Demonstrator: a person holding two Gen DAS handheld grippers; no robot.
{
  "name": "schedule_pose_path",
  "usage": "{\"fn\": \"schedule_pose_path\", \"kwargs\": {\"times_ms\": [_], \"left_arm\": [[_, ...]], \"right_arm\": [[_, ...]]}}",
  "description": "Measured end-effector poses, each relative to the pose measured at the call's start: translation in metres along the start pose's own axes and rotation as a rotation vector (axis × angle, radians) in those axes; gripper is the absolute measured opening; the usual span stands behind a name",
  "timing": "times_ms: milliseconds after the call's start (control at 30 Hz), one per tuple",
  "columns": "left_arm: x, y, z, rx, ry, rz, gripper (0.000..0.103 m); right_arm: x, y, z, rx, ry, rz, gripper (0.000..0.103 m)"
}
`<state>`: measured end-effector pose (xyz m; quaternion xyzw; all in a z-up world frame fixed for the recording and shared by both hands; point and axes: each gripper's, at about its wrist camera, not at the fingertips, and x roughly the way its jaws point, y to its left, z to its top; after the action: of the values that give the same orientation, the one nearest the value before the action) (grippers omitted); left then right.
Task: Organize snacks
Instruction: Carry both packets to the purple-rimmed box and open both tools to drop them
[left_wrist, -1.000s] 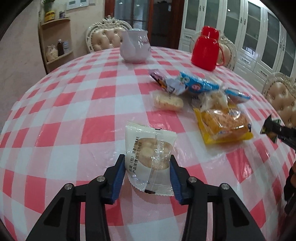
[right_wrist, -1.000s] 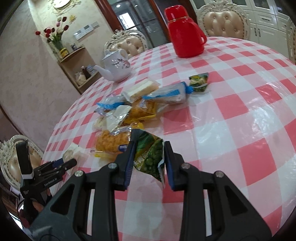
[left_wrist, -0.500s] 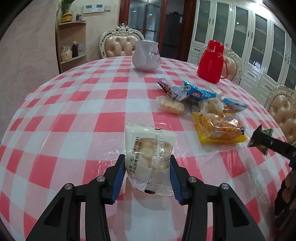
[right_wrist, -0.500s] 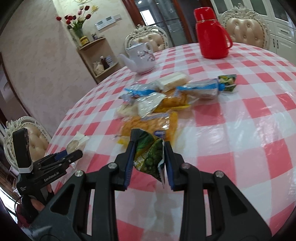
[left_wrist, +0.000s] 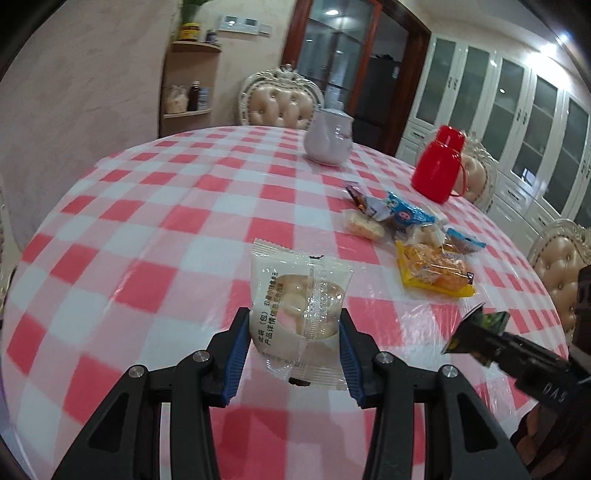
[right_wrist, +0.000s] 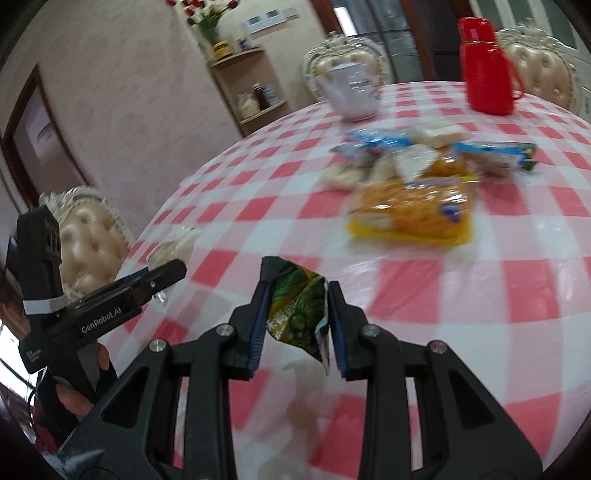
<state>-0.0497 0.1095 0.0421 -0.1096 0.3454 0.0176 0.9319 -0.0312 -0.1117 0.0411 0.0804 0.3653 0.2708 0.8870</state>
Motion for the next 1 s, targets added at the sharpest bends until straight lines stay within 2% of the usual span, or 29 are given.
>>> {"fn": "schedule_pose_path", "kwargs": {"times_ms": [200, 367, 700, 1000], "left_arm": [[-0.031, 0.038, -0.011, -0.056, -0.008, 0.078, 0.046], [-0.055, 0.076, -0.019, -0.128, -0.003, 0.108, 0.046], [-0.112, 0.139, -0.049, -0.206, -0.038, 0.212, 0.046], [-0.166, 0.219, -0.079, -0.319, -0.036, 0.415, 0.047]], "right_arm": [[0.018, 0.042, -0.015, -0.055, 0.056, 0.078, 0.035], [0.035, 0.082, -0.028, -0.103, 0.105, 0.163, 0.035], [0.055, 0.167, -0.058, -0.263, 0.177, 0.292, 0.035], [0.068, 0.238, -0.084, -0.38, 0.24, 0.416, 0.035]]}}
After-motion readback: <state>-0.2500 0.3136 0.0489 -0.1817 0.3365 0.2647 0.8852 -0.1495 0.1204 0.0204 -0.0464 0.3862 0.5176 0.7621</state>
